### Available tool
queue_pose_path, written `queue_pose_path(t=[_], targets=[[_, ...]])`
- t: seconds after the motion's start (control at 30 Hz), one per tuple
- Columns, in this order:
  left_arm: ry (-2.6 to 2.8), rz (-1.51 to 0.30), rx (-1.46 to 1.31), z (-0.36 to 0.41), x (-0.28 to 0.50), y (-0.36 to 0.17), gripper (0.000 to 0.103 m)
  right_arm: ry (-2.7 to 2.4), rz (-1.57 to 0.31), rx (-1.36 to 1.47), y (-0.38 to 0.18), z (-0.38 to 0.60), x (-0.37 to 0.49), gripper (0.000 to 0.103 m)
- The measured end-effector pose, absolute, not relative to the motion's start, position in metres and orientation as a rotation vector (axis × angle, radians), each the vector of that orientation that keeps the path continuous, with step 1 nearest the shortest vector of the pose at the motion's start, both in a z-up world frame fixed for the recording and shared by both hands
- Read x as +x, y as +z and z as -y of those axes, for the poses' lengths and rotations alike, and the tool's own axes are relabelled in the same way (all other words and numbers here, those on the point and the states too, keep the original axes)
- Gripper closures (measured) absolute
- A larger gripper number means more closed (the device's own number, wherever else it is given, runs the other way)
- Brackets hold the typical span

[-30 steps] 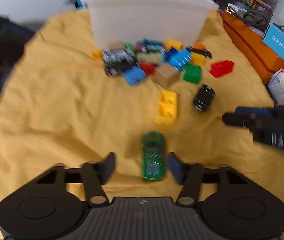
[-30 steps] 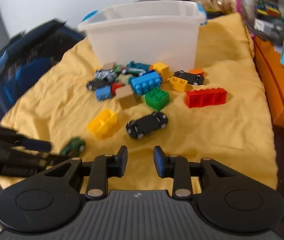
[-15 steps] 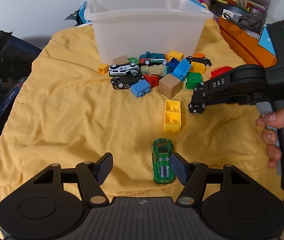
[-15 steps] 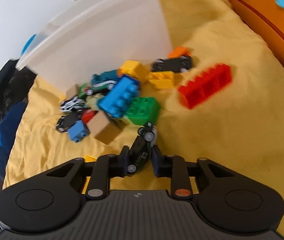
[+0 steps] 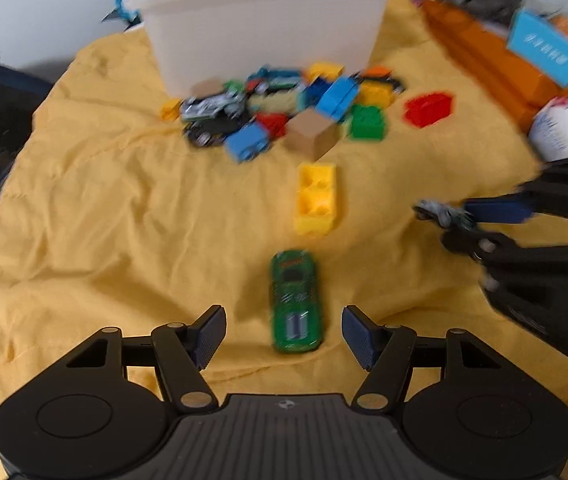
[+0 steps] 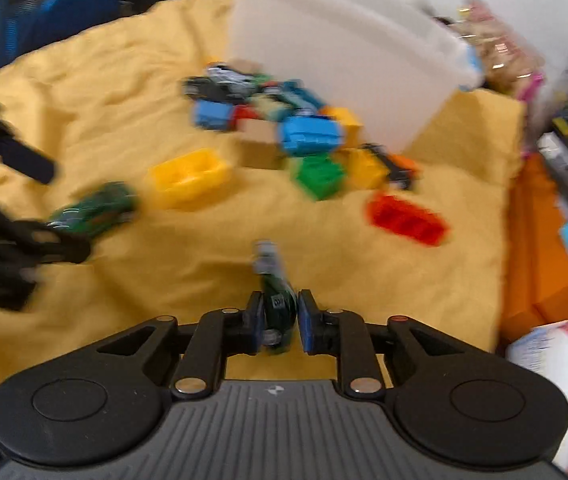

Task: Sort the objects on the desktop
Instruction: 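Grasp the green toy car with the left gripper while the right grasps the white race car, then carry both cars over the white bin and open both grippers to drop them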

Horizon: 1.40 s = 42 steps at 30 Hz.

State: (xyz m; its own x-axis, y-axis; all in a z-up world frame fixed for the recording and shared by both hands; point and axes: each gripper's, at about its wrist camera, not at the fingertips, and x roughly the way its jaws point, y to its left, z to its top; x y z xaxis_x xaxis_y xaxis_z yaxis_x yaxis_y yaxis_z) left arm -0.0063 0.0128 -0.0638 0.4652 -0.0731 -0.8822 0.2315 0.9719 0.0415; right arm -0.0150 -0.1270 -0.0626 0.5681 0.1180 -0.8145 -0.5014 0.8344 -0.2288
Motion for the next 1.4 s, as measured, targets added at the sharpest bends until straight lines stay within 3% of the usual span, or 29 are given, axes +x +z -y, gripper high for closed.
queue_pose_path(t=[0.33, 0.47, 0.53, 0.63, 0.67, 0.93, 1.03, 1.1, 1.13, 1.2, 1.4], targets=[[-0.242, -1.053, 0.033, -0.024, -0.006, -0.068, 0.035, 0.409, -0.878, -0.276, -0.051, 0.149, -0.024, 0.065], [-0.228, -1.054, 0.040, -0.023, -0.006, -0.067, 0.035, 0.473, -0.841, -0.301, -0.049, 0.152, -0.027, 0.045], [-0.218, -1.027, 0.061, -0.023, -0.007, -0.064, 0.036, 0.502, -0.846, -0.326, -0.050, 0.151, -0.027, 0.046], [-0.228, -1.011, 0.078, -0.020, -0.005, -0.063, 0.036, 0.560, -0.918, -0.309, -0.054, 0.150, -0.019, 0.065], [-0.236, -1.024, 0.078, -0.019, -0.003, -0.065, 0.036, 0.566, -0.946, -0.297, -0.057, 0.150, -0.017, 0.066], [-0.230, -1.038, 0.088, -0.022, 0.002, -0.072, 0.037, 0.571, -0.931, -0.324, -0.066, 0.151, -0.010, 0.063], [-0.261, -1.058, 0.035, -0.025, 0.005, -0.075, 0.038, 0.573, -0.915, -0.345, -0.070, 0.152, -0.007, 0.048], [-0.255, -1.039, 0.066, -0.023, 0.005, -0.075, 0.054, 0.586, -0.932, -0.350, -0.077, 0.152, -0.004, 0.047], [-0.237, -1.027, 0.103, -0.021, 0.004, -0.075, 0.070, 0.587, -0.937, -0.325, -0.077, 0.154, -0.003, 0.047], [-0.233, -1.025, 0.094, -0.025, 0.006, -0.072, 0.070, 0.602, -0.956, -0.275, -0.075, 0.158, -0.002, 0.065], [-0.266, -0.992, 0.068, -0.030, 0.001, -0.049, 0.070, 0.544, -0.901, -0.317, -0.055, 0.153, -0.017, 0.070]])
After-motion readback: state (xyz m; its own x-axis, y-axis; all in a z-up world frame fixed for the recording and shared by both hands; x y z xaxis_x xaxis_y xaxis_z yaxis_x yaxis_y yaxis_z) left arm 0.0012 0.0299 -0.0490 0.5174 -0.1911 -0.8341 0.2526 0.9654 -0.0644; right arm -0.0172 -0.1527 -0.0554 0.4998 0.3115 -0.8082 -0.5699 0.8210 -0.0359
